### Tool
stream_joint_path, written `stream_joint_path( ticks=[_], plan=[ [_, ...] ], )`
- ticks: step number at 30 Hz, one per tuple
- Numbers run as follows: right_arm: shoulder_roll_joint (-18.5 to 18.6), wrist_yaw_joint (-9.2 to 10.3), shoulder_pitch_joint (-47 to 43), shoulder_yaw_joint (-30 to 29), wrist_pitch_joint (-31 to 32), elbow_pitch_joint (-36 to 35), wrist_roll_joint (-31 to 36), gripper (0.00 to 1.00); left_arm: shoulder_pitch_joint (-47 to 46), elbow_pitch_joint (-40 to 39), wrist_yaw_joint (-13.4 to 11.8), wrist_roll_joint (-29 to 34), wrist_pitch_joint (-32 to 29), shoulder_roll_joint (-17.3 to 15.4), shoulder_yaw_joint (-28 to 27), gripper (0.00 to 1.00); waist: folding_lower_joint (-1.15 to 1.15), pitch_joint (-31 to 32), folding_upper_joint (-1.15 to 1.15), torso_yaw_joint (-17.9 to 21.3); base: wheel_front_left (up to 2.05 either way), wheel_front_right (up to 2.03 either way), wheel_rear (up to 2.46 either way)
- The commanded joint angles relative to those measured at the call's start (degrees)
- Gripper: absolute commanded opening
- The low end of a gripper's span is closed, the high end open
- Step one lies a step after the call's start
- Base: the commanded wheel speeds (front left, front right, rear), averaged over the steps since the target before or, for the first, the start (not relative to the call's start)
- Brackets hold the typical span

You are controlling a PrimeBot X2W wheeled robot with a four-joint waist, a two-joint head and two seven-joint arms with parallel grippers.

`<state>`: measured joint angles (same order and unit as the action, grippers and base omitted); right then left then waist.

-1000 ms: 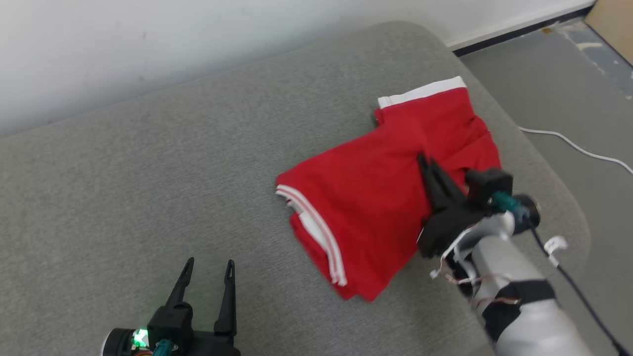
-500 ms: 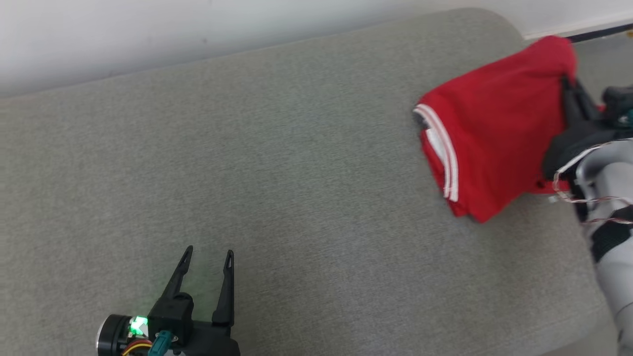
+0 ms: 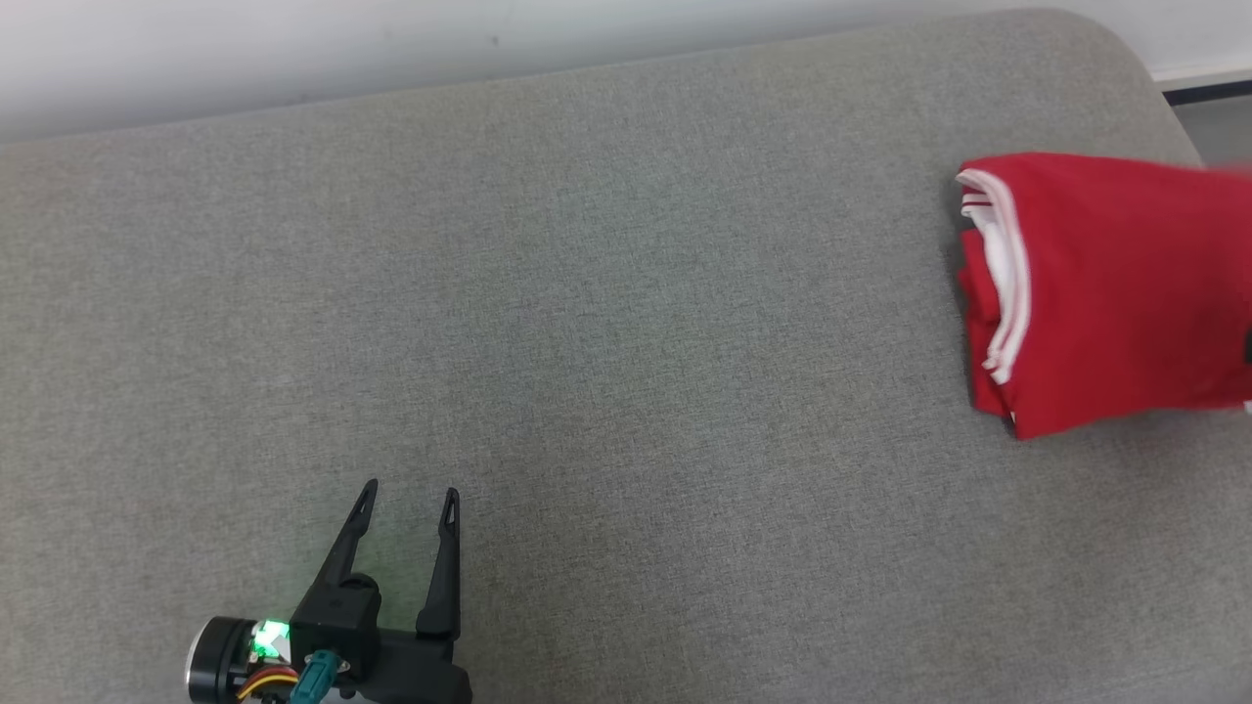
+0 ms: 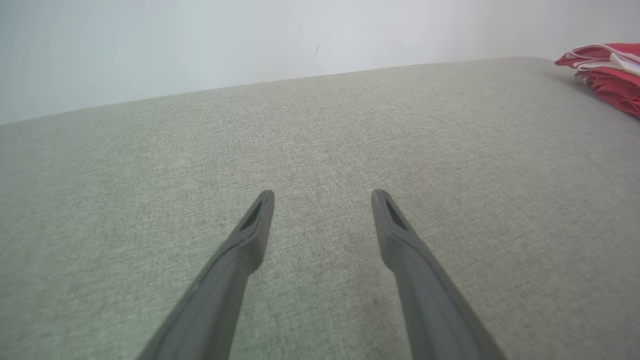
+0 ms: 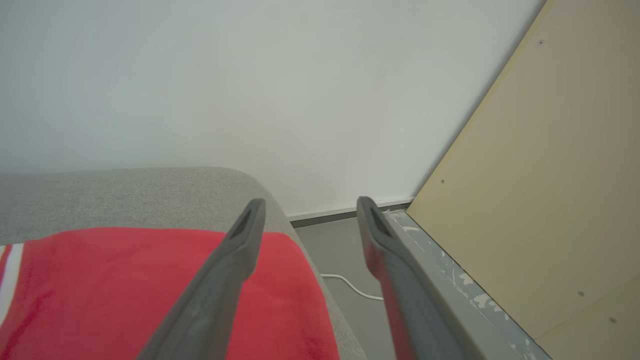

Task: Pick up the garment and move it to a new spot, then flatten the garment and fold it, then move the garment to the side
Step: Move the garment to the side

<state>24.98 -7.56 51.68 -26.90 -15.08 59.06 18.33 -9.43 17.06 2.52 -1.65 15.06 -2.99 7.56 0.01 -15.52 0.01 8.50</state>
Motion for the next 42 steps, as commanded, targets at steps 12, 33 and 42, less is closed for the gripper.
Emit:
stream_joint_path(
  ticks=[12,33,42],
  plan=[
    [-13.3,0.16,-8.0,4.4,0.0,-15.3,-2.2,1.0,1.4,0.4,-1.5,-1.2,0.1,0.0,-0.8,1.0,-0.01,3.1,-0.01,-0.3,0.0,0.0,0.0],
    [-22.0,0.16,-33.0,24.6,0.0,-27.7,-16.6,1.0,6.3,0.7,-3.0,-3.8,0.1,0.1,-3.8,1.0,-0.01,9.6,-0.01,-6.2,0.0,0.0,0.0],
    [-22.1,0.16,-37.5,27.9,0.0,-28.2,-19.5,1.0,7.5,0.9,-2.8,-4.1,0.1,0.1,-4.6,1.0,-0.01,11.6,-0.01,-7.4,0.0,0.0,0.0]
  ],
)
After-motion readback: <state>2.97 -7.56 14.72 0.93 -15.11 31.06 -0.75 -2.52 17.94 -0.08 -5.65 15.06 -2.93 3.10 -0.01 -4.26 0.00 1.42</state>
